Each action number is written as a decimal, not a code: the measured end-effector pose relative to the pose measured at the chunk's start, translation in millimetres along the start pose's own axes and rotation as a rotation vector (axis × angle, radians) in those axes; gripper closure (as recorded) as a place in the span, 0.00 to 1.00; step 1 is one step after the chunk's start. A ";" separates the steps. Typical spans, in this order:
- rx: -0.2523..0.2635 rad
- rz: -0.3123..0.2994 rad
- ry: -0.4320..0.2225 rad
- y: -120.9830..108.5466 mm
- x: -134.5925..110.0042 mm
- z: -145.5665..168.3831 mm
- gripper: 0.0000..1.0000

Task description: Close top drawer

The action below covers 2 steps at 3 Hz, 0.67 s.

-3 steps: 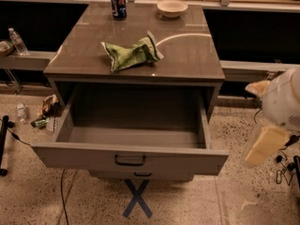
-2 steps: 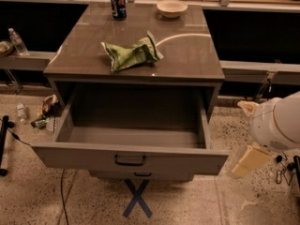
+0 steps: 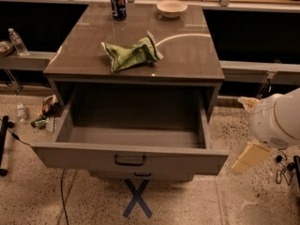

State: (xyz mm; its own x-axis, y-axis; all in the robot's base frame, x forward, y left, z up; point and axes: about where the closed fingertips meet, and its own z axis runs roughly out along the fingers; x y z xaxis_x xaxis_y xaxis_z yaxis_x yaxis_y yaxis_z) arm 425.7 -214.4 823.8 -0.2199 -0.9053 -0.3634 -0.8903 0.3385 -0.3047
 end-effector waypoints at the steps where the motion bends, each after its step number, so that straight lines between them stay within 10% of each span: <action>1: -0.011 -0.027 -0.033 12.4 -2.1 13.4 0.15; 2: -0.045 -0.079 -0.108 44.0 -6.7 50.9 0.46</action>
Offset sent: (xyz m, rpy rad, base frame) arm -0.0266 0.0493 -0.0831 0.1180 -0.0260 0.1810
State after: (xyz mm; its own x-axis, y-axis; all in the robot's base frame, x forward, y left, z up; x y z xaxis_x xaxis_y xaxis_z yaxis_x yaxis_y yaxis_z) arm 408.3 -180.4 768.1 -0.1066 -0.8949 -0.4334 -0.9205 0.2536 -0.2973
